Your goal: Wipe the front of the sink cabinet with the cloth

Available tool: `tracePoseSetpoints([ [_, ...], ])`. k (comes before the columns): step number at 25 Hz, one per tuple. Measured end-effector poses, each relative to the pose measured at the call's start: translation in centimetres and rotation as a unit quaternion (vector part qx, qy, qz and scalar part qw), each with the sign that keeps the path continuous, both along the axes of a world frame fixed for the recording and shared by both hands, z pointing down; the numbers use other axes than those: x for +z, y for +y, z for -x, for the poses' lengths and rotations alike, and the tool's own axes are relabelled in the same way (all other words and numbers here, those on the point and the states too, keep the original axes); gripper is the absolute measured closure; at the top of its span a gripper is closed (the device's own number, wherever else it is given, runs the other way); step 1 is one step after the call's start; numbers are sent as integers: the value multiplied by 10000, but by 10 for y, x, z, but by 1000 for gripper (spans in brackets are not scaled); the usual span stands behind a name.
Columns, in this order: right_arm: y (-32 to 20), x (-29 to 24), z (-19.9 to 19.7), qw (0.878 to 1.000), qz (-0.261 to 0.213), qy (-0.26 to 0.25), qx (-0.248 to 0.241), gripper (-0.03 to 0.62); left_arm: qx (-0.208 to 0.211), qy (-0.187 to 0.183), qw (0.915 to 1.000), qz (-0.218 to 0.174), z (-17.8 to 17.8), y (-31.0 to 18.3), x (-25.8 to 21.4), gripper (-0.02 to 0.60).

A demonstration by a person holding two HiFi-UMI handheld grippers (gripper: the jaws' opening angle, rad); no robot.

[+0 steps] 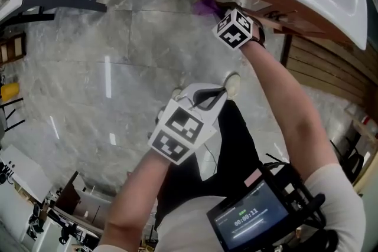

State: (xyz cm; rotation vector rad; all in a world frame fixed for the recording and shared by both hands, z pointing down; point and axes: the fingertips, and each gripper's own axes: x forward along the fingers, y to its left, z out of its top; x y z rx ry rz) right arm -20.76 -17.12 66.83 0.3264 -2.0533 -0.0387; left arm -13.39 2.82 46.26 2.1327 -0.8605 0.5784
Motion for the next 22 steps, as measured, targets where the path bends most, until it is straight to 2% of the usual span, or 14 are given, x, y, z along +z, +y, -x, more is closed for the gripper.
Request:
tracePoseSetpoints([
  [3, -14, 4, -16, 9996, -64, 114, 238, 539, -3, 46, 10000, 29, 1, 0, 5, 574],
  [8, -28, -1, -55, 9979, -128, 249, 592, 539, 227, 64, 9997, 44, -10, 0, 3, 574],
  [22, -52, -33, -193, 9896, -330, 404, 1341, 539, 965, 123, 9953, 4, -78, -13, -11, 574],
])
